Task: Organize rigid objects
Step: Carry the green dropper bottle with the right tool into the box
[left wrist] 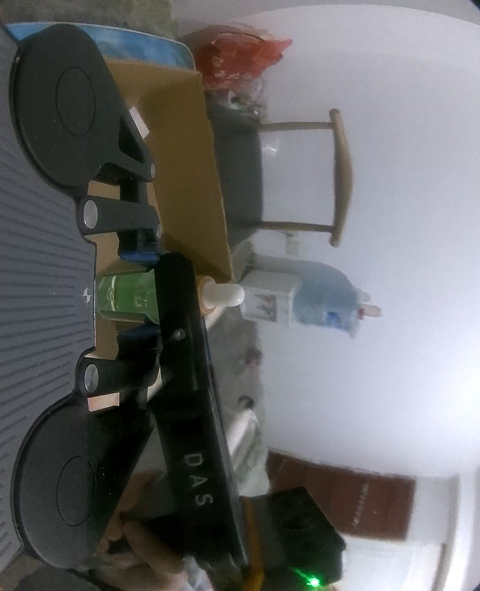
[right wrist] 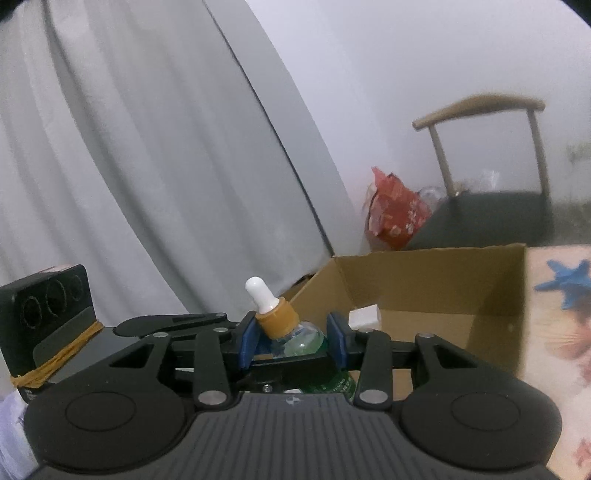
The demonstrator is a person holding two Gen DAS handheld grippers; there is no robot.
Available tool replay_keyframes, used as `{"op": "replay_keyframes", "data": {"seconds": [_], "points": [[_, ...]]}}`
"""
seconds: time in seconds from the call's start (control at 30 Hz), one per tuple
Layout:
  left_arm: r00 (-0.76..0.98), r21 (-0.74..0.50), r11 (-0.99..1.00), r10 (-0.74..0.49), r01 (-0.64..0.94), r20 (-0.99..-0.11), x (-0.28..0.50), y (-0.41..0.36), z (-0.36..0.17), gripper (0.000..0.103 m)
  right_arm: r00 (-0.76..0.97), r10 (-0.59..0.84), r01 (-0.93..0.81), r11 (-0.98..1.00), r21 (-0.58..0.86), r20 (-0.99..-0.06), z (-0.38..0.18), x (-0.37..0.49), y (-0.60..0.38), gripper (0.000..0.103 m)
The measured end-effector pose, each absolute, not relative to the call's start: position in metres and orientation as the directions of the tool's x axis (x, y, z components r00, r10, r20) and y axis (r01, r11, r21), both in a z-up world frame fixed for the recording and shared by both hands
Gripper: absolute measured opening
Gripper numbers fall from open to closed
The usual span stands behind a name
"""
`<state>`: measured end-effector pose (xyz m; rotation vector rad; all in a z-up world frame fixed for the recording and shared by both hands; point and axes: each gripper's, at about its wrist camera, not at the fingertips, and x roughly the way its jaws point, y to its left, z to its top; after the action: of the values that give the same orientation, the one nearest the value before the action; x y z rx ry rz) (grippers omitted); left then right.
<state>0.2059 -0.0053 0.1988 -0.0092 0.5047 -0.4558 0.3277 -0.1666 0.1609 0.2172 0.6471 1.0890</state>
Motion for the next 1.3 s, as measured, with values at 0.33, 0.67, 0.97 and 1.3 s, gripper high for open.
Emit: {"op": "replay_keyframes", "data": {"seconds": [0.33,0.67,0.97,1.3], "points": [[0.705,-0.144,0.899,-0.417,0.414,-0.573,0.271,0.013,0.178,0.031,0.249,0.849,-0.72,0.484,0.497,-0.466,0.144,0.396,-0.128,0.043],[0.642,-0.124,0.898,-0.392,0.421,-0.659,0.31,0.015,0.16,0.031,0.183,0.831,-0.708,0.482,0.516,-0.525,0.132,0.431,-0.094,0.04],[0.598,-0.043,0.906,-0.313,0.421,-0.738,0.327,0.02,0.148,0.031,0.163,0.81,-0.674,0.509,0.536,-0.564,0.108,0.45,-0.073,0.04],[0.516,0.082,0.906,-0.16,0.414,-0.842,0.354,0.023,0.121,0.031,0.094,0.778,-0.613,0.537,0.579,-0.622,0.076,0.468,-0.05,0.04]]}}
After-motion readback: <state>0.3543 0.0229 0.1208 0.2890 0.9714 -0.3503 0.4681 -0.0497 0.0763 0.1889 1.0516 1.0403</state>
